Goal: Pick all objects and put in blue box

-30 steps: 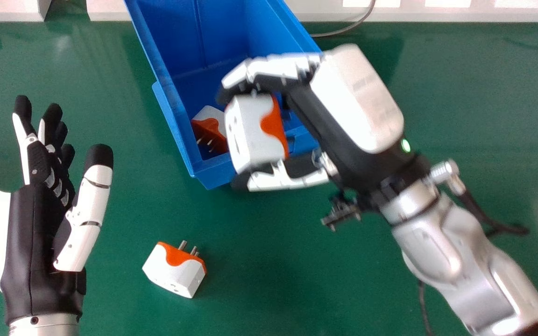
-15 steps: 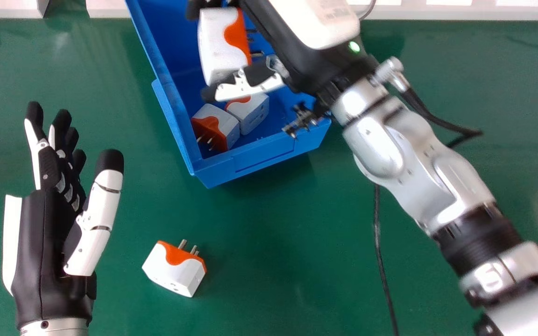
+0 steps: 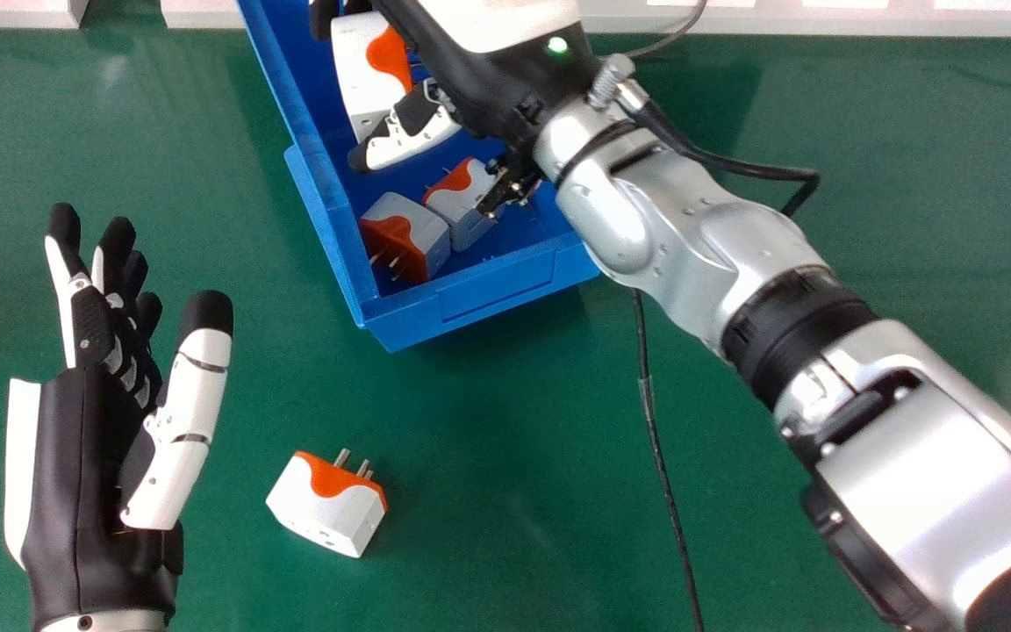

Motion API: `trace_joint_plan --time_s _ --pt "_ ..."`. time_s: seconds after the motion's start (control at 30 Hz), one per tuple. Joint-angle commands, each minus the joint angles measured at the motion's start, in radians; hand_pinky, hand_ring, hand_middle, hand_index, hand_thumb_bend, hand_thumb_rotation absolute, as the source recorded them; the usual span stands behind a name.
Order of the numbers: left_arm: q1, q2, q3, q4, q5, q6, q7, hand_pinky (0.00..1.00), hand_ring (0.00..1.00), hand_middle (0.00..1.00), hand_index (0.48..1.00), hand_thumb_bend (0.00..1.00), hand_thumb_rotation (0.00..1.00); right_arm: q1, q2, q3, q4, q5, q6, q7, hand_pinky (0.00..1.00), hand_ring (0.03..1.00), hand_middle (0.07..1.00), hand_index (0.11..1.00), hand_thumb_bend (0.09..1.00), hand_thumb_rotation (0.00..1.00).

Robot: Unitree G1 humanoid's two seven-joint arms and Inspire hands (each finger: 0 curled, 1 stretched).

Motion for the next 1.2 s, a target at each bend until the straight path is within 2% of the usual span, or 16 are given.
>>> trace_joint_plan --time_s 0.0,0.2,0.27,0.37,0.47,0.6,0.8,0.97,1.03,1.07,1.1,1.17 --pt "0.012 -0.002 -0.001 -0.033 0.002 -0.010 0.002 1.00 1.00 1.00 0.992 0.41 0.60 -0.066 0.018 0.010 0.019 0.009 0.016 -0.007 0.29 0.432 0.544 0.525 0.488 0.00" --pt "0.027 -0.002 0.003 -0.034 -0.004 -0.019 0.004 1.00 1.00 1.00 0.992 0.39 0.62 -0.087 0.042 0.036 0.061 0.011 0.086 0.018 0.29 0.446 0.576 0.526 0.484 0.00" --pt "0.033 -0.002 0.006 -0.034 0.004 -0.022 0.007 1.00 1.00 0.99 0.990 0.40 0.61 -0.093 0.047 0.044 0.069 0.008 0.108 0.027 0.30 0.449 0.580 0.527 0.484 0.00" --pt "0.039 -0.003 0.007 -0.034 0.004 -0.025 0.008 1.00 1.00 0.99 0.985 0.43 0.62 -0.104 0.056 0.055 0.081 0.008 0.139 0.055 0.30 0.456 0.585 0.523 0.484 0.00" --pt "0.043 -0.004 0.005 -0.034 -0.003 -0.025 0.007 1.00 1.00 0.99 0.979 0.44 0.62 -0.109 0.067 0.061 0.087 0.010 0.174 0.082 0.32 0.470 0.595 0.509 0.484 0.00" --pt "0.047 -0.006 0.003 -0.032 -0.003 -0.032 0.005 1.00 1.00 0.99 0.978 0.45 0.62 -0.104 0.068 0.073 0.088 0.010 0.187 0.099 0.32 0.476 0.600 0.501 0.484 0.00" --pt "0.052 -0.007 0.004 -0.030 0.008 -0.048 0.005 1.00 1.00 0.99 0.982 0.44 0.63 -0.092 0.065 0.068 0.090 0.027 0.192 0.126 0.32 0.475 0.593 0.496 0.485 0.00" --pt "0.055 -0.010 0.002 -0.030 0.009 -0.052 0.008 1.00 1.00 0.99 0.982 0.45 0.64 -0.094 0.077 0.059 0.095 0.043 0.238 0.176 0.32 0.471 0.591 0.505 0.485 0.00" --pt "0.054 -0.010 0.003 -0.028 0.011 -0.053 0.009 1.00 1.00 0.99 0.980 0.44 0.64 -0.094 0.082 0.058 0.094 0.050 0.258 0.198 0.31 0.457 0.581 0.527 0.486 0.00" --pt "0.054 -0.011 0.003 -0.029 0.013 -0.052 0.011 1.00 1.00 0.99 0.980 0.44 0.64 -0.094 0.083 0.062 0.093 0.051 0.266 0.206 0.31 0.462 0.586 0.599 0.486 0.00" --pt "0.053 -0.010 0.004 -0.028 0.014 -0.052 0.011 1.00 1.00 0.99 0.980 0.44 0.63 -0.093 0.083 0.066 0.091 0.052 0.271 0.212 0.33 0.487 0.639 0.682 0.481 0.00" --pt "0.050 -0.006 0.008 -0.023 0.015 -0.058 0.009 1.00 1.00 0.99 0.984 0.43 0.64 -0.090 0.081 0.078 0.088 0.046 0.282 0.219 0.49 0.660 0.774 0.803 0.674 0.01"
